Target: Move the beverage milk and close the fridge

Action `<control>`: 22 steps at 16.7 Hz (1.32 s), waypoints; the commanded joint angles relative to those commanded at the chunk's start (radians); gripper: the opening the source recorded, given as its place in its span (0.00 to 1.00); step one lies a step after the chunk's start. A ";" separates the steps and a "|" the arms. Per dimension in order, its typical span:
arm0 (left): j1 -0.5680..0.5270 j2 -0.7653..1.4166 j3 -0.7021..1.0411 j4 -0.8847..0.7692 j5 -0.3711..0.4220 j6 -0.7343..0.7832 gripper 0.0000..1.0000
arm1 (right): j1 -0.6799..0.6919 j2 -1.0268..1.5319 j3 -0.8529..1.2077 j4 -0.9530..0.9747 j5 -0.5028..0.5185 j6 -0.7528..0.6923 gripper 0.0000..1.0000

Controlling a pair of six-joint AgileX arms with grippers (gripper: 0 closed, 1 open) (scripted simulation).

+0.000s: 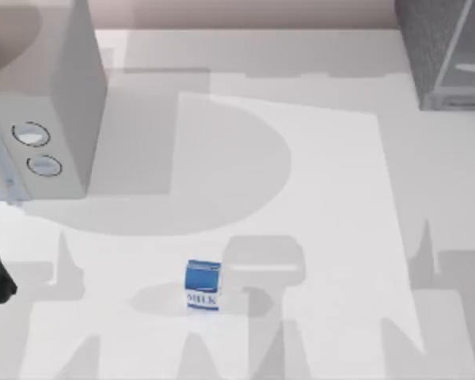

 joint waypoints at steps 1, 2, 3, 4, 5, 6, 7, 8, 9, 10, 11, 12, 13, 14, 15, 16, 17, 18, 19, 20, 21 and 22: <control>0.000 0.000 0.000 0.000 0.000 0.000 1.00 | 0.068 0.055 0.001 0.052 0.069 0.001 1.00; 0.000 0.000 0.000 0.000 0.000 0.000 1.00 | 0.134 0.108 0.003 0.101 0.136 0.003 1.00; 0.000 0.000 0.000 0.000 0.000 0.000 1.00 | 0.196 0.157 0.004 0.148 0.198 0.004 1.00; 0.000 0.000 0.000 0.000 0.000 0.000 1.00 | 0.253 0.203 0.005 0.192 0.255 0.005 1.00; 0.000 0.000 0.000 0.000 0.000 0.000 1.00 | 0.304 0.245 0.007 0.231 0.306 0.006 1.00; 0.000 0.000 0.000 0.000 0.000 0.000 1.00 | 0.347 0.280 0.008 0.265 0.349 0.007 1.00; 0.000 0.000 0.000 0.000 0.000 0.000 1.00 | 0.382 0.310 0.009 0.294 0.384 0.008 1.00; 0.000 0.000 0.000 0.000 0.000 0.000 1.00 | 0.409 0.332 0.010 0.315 0.410 0.008 1.00; 0.000 0.000 0.000 0.000 0.000 0.000 1.00 | 0.426 0.347 0.011 0.330 0.427 0.008 1.00; 0.000 0.000 0.000 0.000 0.000 0.000 1.00 | 0.434 0.354 0.011 0.337 0.435 0.008 1.00; 0.000 0.000 0.000 0.000 0.000 0.000 1.00 | 0.434 0.355 0.011 0.337 0.435 0.008 1.00; 0.000 0.000 0.000 0.000 0.000 0.000 1.00 | 0.434 0.355 0.011 0.337 0.435 0.008 1.00; 0.000 0.000 0.000 0.000 0.000 0.000 1.00 | 0.434 0.355 0.011 0.337 0.435 0.008 1.00; 0.000 0.000 0.000 0.000 0.000 0.000 1.00 | 0.430 0.352 0.007 0.334 0.433 0.008 1.00; 0.000 0.000 0.000 0.000 0.000 0.000 1.00 | 0.431 0.353 0.008 0.334 0.433 0.009 1.00; 0.000 0.000 0.000 0.000 0.000 0.000 1.00 | 0.437 0.364 0.017 0.336 0.439 0.013 1.00; 0.000 0.000 0.000 0.000 0.000 0.000 1.00 | 0.448 0.385 0.036 0.340 0.450 0.020 1.00; 0.000 0.000 0.000 0.000 0.000 0.000 1.00 | 0.463 0.417 0.062 0.345 0.467 0.031 1.00; 0.000 0.000 0.000 0.000 0.000 0.000 1.00 | 0.481 0.459 0.096 0.351 0.489 0.044 1.00; 0.000 0.000 0.000 0.000 0.000 0.000 1.00 | 0.502 0.512 0.136 0.358 0.515 0.061 1.00; 0.000 0.000 0.000 0.000 0.000 0.000 1.00 | 0.525 0.575 0.181 0.366 0.545 0.079 1.00; 0.000 0.000 0.000 0.000 0.000 0.000 1.00 | 0.550 0.649 0.231 0.373 0.578 0.099 1.00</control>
